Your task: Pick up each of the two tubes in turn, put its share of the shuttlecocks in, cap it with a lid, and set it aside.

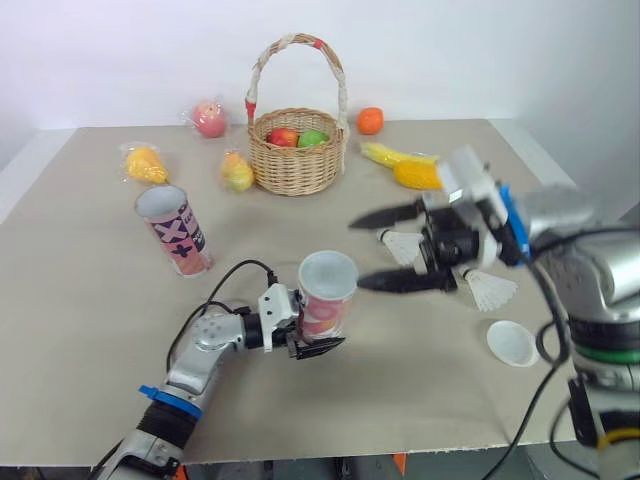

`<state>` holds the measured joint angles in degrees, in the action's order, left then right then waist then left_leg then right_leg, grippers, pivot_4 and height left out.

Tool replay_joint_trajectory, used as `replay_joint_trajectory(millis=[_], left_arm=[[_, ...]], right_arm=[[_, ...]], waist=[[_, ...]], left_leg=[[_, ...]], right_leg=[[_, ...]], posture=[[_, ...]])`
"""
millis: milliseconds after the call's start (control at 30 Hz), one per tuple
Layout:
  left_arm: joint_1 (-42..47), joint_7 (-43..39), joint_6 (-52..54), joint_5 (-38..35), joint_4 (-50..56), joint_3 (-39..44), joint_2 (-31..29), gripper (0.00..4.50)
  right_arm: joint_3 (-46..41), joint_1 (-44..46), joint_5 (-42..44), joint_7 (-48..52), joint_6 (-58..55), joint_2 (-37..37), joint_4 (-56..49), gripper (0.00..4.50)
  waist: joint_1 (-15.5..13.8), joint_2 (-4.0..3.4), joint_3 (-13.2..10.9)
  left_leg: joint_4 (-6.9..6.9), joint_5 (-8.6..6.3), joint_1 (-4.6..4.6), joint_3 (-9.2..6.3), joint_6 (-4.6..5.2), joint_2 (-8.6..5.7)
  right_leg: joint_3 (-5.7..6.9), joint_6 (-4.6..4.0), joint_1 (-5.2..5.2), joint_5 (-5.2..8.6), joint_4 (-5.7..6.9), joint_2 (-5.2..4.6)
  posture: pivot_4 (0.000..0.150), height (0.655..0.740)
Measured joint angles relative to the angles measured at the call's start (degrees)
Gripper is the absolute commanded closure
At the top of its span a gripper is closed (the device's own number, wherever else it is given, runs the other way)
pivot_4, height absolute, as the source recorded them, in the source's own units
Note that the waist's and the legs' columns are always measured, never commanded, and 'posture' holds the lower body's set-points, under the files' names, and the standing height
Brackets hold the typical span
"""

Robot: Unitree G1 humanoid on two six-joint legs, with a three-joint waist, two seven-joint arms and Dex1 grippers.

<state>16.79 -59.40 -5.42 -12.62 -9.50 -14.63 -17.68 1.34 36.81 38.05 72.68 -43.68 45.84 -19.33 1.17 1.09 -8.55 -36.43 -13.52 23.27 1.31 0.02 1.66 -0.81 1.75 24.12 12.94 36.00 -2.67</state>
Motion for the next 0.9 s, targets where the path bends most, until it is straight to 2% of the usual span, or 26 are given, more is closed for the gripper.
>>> replay_joint_trajectory(millis=[133, 233, 400, 500, 600, 900], left_arm=[[-0.3, -1.3, 1.4, -0.7, 1.6, 0.6, -3.3, 0.00], [-1.4, -2.6, 0.8, -1.6, 2.3, 3.1, -8.3, 0.00], [-3.4, -3.7, 3.2, -4.0, 3.7, 6.2, -11.8, 0.00], [-4.3, -4.4, 7.3, -5.3, 6.5, 6.4, -13.6, 0.00], [-5.1, -4.8, 12.0, -6.5, 10.8, 6.0, -14.5, 0.00], [-5.2, -3.5, 16.7, -6.5, 15.7, 5.5, -14.6, 0.00]], right_arm=[[-1.2, -9.1, -1.2, -5.0, 2.0, -0.8, -3.8, 0.05], [-1.4, -18.1, -5.7, -10.9, 8.0, -4.3, -5.8, 0.05], [6.0, -26.3, -15.6, -16.4, 19.4, -10.5, -4.7, 0.05], [9.8, -25.9, -19.8, -19.4, 24.0, -15.2, -0.4, 0.05], [12.3, -21.8, -22.2, -20.6, 25.7, -18.5, 3.9, 0.05], [16.8, -17.5, -24.3, -20.3, 27.3, -23.0, 9.0, 0.05]], waist=[[0.3, -0.03, -0.1], [0.2, 0.19, -0.2], [0.3, 0.10, -0.3], [0.4, 0.17, -0.4], [0.1, 0.31, -0.7], [0.0, 0.39, -0.7]], left_leg=[[0.00, -0.10, -0.01, 0.10, 0.17, 0.20], [0.01, -0.11, -0.04, 0.11, 0.16, 0.67], [0.01, -0.11, -0.19, 0.21, 0.15, 1.12], [0.00, -0.08, -0.20, 0.22, 0.11, 1.18], [-0.02, -0.05, -0.15, 0.23, 0.05, 1.16], [-0.07, -0.22, -0.04, 0.23, -0.24, 1.09]], right_leg=[[-0.26, 0.19, 0.15, 0.23, 0.07, 0.55], [-0.20, -0.15, 0.14, 0.29, 0.13, 1.10], [-0.24, -0.56, 0.20, 0.23, 0.26, 1.60], [-0.25, -0.65, 0.28, 0.21, 0.39, 1.69], [-0.25, -0.67, 0.30, 0.19, 0.42, 1.66], [-0.28, -0.75, 0.31, 0.33, 0.41, 1.57]], posture=[[0.150, 0.7400], [0.150, 0.7400], [0.150, 0.7400], [0.150, 0.7400], [0.150, 0.7400], [0.150, 0.7400]])
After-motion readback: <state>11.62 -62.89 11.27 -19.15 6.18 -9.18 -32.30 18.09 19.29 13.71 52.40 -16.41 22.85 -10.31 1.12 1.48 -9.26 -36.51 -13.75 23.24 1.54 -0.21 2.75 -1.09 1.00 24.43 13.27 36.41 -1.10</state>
